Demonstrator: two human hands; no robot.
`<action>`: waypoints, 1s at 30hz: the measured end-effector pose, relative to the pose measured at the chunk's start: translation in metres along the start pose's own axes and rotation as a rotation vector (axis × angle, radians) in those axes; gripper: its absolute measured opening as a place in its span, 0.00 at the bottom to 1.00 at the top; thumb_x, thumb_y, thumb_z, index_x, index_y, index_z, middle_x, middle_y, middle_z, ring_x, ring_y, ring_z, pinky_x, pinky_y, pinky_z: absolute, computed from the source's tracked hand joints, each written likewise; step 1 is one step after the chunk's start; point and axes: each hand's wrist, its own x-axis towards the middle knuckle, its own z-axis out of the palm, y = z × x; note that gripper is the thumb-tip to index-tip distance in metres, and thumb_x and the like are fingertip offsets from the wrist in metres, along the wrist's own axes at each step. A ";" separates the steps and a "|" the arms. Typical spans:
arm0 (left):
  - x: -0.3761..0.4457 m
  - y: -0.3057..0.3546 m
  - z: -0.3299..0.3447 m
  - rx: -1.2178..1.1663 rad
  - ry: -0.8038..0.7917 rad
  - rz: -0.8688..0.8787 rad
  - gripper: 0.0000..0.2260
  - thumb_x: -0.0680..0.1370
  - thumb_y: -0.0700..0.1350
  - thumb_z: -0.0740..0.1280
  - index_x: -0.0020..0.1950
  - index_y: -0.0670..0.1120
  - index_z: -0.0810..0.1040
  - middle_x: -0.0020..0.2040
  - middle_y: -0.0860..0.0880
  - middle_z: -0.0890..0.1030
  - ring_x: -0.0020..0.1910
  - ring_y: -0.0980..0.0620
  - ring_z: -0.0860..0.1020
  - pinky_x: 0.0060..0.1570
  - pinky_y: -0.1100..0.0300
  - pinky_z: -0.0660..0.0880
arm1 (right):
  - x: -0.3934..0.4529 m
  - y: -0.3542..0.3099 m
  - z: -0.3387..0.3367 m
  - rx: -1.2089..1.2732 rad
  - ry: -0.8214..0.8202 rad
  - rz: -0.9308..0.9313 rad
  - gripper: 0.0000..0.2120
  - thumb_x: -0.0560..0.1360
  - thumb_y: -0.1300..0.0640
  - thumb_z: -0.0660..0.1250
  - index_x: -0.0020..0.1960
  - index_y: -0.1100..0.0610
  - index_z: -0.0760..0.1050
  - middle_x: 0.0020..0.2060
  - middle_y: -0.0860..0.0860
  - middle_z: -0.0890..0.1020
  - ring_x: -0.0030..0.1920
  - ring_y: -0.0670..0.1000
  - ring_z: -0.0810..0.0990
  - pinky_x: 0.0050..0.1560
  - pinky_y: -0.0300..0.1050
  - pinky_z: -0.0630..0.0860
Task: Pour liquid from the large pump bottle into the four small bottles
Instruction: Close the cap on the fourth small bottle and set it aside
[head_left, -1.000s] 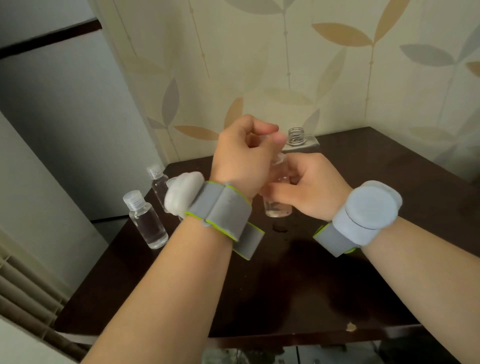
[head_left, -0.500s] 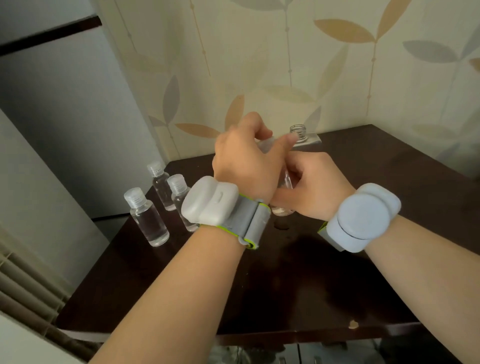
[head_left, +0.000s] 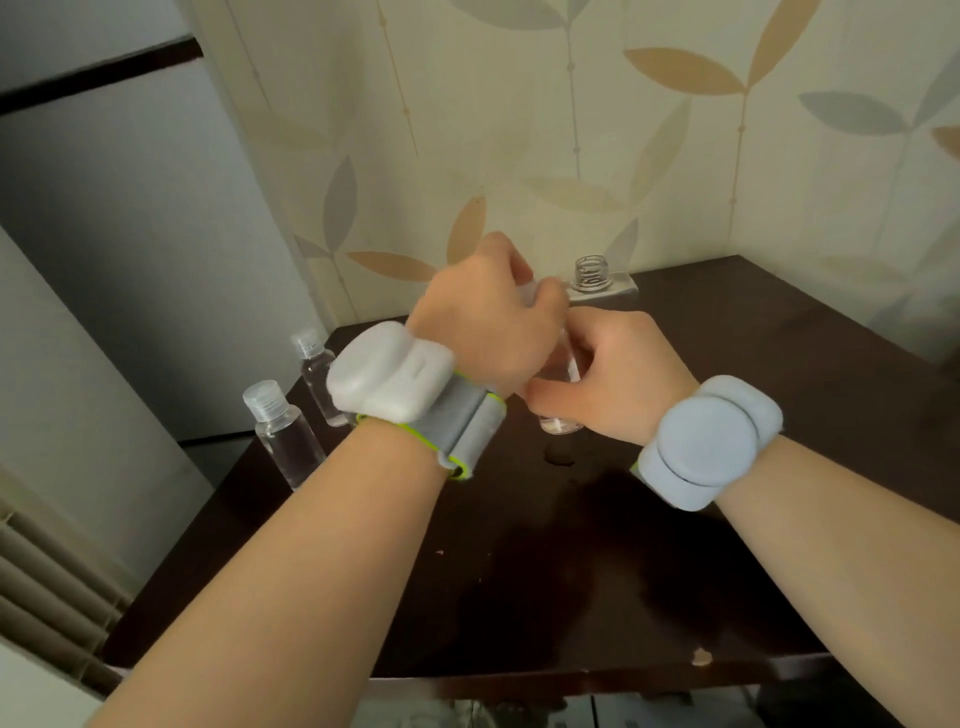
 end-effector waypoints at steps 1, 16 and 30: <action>0.003 0.001 0.000 0.124 0.020 0.019 0.13 0.73 0.56 0.61 0.38 0.48 0.68 0.33 0.50 0.73 0.37 0.48 0.69 0.33 0.59 0.62 | 0.000 -0.001 0.000 -0.047 0.005 0.009 0.12 0.58 0.46 0.68 0.33 0.49 0.66 0.22 0.43 0.73 0.26 0.38 0.73 0.26 0.31 0.63; 0.011 0.014 -0.001 0.530 -0.196 0.110 0.21 0.78 0.49 0.56 0.26 0.45 0.59 0.26 0.47 0.65 0.25 0.51 0.63 0.25 0.63 0.54 | -0.003 -0.004 0.006 -0.110 0.016 0.026 0.17 0.54 0.40 0.64 0.33 0.51 0.64 0.29 0.45 0.72 0.30 0.46 0.71 0.31 0.43 0.66; 0.010 0.002 -0.011 0.146 -0.263 0.081 0.22 0.76 0.49 0.58 0.24 0.43 0.59 0.22 0.47 0.60 0.23 0.50 0.59 0.22 0.67 0.62 | -0.001 -0.001 0.003 0.253 -0.123 0.015 0.26 0.54 0.47 0.75 0.42 0.66 0.74 0.35 0.60 0.80 0.37 0.58 0.79 0.44 0.56 0.76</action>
